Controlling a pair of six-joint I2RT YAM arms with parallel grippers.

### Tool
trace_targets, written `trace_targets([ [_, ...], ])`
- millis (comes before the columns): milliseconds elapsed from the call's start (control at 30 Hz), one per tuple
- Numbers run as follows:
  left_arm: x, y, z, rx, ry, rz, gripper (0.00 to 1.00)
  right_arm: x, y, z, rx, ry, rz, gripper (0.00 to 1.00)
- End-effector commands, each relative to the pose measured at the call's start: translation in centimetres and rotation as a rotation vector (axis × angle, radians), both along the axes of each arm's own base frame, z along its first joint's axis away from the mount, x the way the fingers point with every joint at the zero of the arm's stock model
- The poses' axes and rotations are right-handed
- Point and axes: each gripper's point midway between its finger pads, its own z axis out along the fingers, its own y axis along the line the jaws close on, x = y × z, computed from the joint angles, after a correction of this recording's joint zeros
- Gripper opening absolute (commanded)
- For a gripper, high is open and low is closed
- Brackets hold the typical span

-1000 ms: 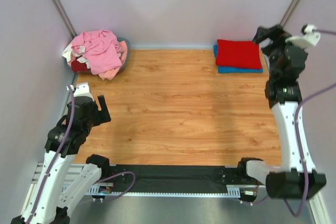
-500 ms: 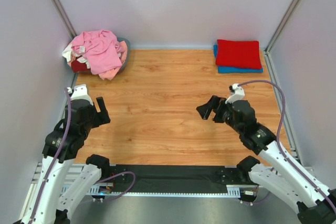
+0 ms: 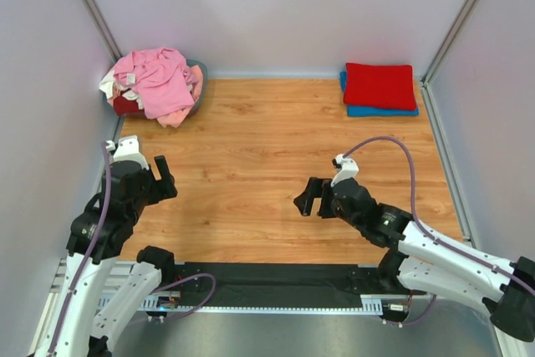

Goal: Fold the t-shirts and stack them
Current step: Reset both grippers

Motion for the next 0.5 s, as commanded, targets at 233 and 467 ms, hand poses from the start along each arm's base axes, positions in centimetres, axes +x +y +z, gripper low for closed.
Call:
trace_targets([
  [233, 0.6, -0.1, 0.3, 0.009, -0.007, -0.007, 0.89, 1.6, 0.8, -3.3, 0.001, -0.067, -0.038, 1.00],
  [467, 0.8, -0.1, 0.1, 0.014, 0.005, -0.008, 0.89, 1.4, 0.7, -3.3, 0.035, -0.094, -0.034, 1.00],
])
